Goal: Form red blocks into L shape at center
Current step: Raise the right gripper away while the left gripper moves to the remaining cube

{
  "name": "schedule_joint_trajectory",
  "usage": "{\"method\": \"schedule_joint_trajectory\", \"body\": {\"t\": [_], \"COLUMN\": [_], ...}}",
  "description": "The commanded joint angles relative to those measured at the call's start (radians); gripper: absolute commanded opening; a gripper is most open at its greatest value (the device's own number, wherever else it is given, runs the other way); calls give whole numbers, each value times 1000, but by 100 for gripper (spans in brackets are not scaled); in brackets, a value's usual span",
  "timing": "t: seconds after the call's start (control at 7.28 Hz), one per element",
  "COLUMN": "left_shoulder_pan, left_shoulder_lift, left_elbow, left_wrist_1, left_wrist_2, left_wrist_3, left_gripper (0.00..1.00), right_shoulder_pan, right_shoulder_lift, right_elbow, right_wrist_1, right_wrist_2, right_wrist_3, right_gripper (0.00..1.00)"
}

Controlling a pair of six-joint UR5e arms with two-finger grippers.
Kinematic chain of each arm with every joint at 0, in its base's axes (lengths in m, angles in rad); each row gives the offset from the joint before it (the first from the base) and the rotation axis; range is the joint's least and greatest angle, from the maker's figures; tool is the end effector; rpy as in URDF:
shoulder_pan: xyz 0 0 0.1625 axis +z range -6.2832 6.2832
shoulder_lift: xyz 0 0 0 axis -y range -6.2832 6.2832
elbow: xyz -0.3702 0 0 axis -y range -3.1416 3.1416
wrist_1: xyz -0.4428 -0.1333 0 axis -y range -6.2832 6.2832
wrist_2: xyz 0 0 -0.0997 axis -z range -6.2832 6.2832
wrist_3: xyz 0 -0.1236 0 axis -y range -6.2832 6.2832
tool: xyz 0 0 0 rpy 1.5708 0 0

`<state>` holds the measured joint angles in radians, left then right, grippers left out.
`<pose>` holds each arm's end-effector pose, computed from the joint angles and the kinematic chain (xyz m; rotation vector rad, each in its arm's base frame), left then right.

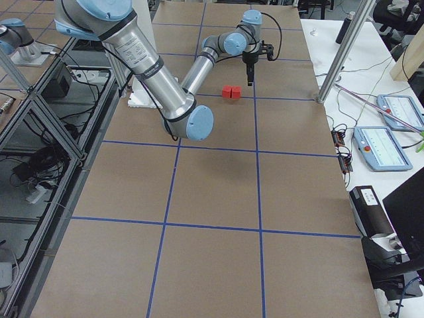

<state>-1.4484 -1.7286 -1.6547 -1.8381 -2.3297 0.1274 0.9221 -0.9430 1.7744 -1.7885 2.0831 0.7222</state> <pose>0.0277 -0.6201 0.4518 0.4892 0.7458 0.4262 -0.3404 -0.5694 0.1656 0.1504 -0.7632 -0.0874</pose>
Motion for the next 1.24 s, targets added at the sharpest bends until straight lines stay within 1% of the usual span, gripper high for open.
{"method": "schedule_joint_trajectory", "body": {"t": [0.0, 0.14, 0.27, 0.41, 0.69, 0.82, 0.96, 1.1], "left_shoulder_pan": [136, 178, 225, 273, 367, 396, 414, 437], "left_shoulder_lift": [55, 98, 142, 164, 164, 162, 162, 162], "left_elbow": [-11, -14, -13, -13, -16, -16, -17, -16], "left_wrist_1": [-58, -146, -215, -243, -247, -260, -276, -276], "left_wrist_2": [-3, 0, 13, 44, 128, 134, 166, 168], "left_wrist_3": [-208, -418, -560, -589, -658, -711, -789, -814], "left_gripper": [100, 100, 100, 100, 100, 100, 100, 100], "right_shoulder_pan": [96, 103, 103, 103, 103, 101, 101, 101], "right_shoulder_lift": [-127, -135, -137, -140, -166, -195, -201, -201], "right_elbow": [39, 37, 39, 39, 39, 39, 40, 40], "right_wrist_1": [3, 3, 1, 3, 21, 70, 80, 80], "right_wrist_2": [37, 37, 37, 35, 34, 34, 35, 35], "right_wrist_3": [-217, -227, -227, -227, -227, -221, -221, -219], "right_gripper": [100, 100, 100, 100, 100, 100, 100, 100]}}
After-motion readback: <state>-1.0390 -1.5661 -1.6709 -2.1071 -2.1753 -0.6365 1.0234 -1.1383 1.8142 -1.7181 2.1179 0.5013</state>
